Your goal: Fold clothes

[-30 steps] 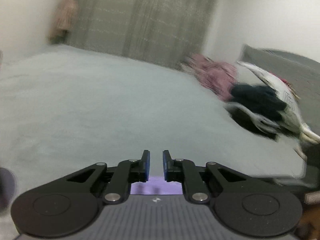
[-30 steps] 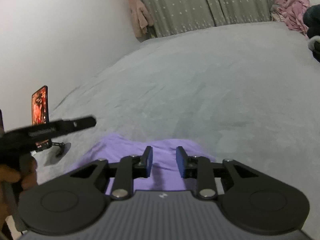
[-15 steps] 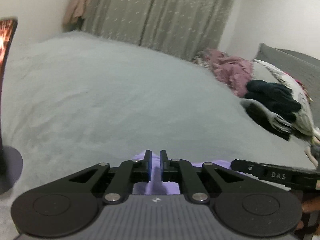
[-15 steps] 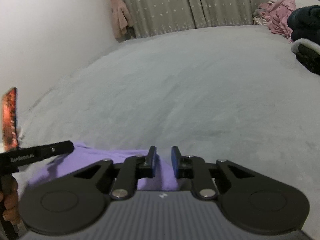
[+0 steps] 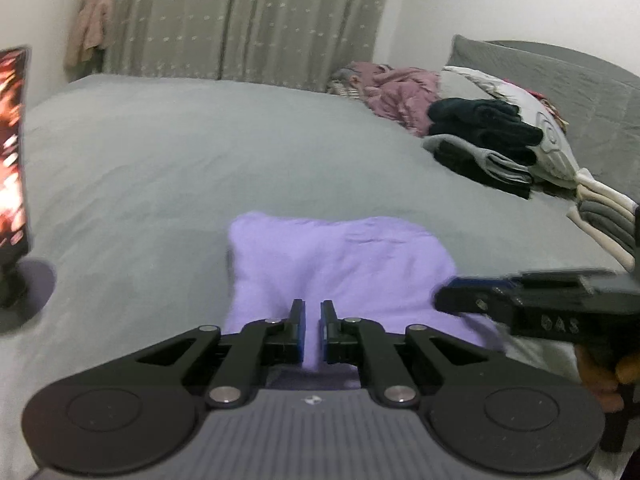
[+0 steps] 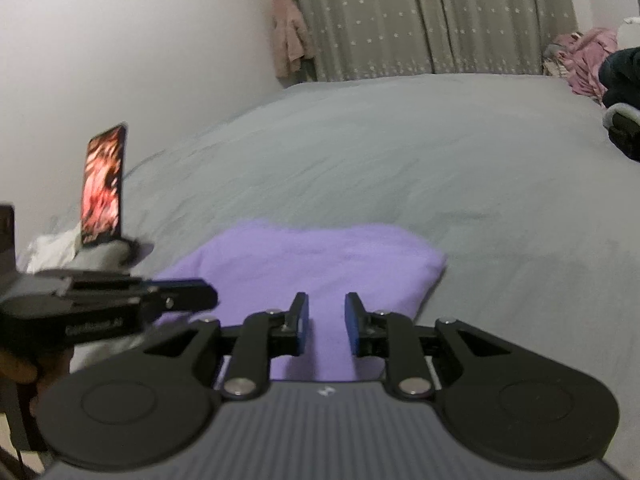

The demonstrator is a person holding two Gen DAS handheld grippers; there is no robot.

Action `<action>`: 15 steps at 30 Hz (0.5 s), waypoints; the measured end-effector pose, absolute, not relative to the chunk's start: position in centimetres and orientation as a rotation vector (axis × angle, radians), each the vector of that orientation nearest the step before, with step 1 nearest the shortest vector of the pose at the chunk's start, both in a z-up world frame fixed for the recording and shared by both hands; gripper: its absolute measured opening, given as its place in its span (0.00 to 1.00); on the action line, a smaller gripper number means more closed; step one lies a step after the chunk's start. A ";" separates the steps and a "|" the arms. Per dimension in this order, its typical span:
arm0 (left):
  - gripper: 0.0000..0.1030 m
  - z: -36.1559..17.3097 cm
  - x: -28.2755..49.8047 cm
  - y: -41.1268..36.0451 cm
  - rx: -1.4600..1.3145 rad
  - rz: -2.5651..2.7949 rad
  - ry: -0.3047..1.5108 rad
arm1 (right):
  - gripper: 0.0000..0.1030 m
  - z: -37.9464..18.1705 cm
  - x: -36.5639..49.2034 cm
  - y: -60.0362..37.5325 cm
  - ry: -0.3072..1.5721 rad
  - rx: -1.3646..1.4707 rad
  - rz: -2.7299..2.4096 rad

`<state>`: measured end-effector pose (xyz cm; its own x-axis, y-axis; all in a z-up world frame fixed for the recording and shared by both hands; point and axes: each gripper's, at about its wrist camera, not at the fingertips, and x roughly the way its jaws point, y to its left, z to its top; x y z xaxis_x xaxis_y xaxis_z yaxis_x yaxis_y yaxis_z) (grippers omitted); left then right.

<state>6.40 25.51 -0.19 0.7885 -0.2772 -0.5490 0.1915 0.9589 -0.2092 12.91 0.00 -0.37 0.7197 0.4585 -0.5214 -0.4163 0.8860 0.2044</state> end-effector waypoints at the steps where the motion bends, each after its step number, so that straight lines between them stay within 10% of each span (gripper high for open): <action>1: 0.03 -0.3 6.2 26.0 -0.164 -0.254 0.618 | 0.20 -0.7 12.4 -0.1 0.598 0.067 0.477; 15: 0.34 3.4 5.7 20.3 0.063 -0.160 0.755 | 0.49 1.6 9.1 -2.3 0.669 0.169 0.320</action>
